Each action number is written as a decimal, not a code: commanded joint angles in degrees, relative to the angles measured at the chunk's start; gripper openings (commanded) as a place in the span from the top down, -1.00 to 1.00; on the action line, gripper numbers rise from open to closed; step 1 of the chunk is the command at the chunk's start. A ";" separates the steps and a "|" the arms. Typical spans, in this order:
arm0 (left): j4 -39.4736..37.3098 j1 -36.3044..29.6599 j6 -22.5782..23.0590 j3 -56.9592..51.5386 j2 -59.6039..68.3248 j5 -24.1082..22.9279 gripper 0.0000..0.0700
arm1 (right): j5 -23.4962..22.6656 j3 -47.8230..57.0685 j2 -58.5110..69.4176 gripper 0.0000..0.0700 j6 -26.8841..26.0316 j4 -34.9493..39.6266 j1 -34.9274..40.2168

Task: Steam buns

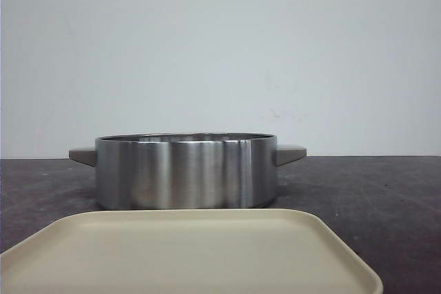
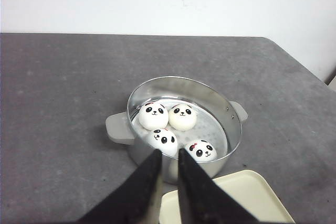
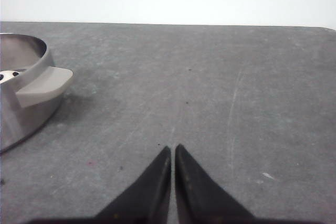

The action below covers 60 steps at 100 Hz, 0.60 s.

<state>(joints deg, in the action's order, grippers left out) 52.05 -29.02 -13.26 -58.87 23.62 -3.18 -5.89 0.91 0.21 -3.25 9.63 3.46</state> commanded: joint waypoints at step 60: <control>-7.58 9.92 0.96 9.09 -8.22 3.06 1.00 | -0.13 -0.20 0.00 0.99 0.28 -0.61 0.09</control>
<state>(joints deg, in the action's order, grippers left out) 47.88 -21.58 -12.91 -54.22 17.08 -2.37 -5.89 0.91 0.21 -3.25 9.61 3.46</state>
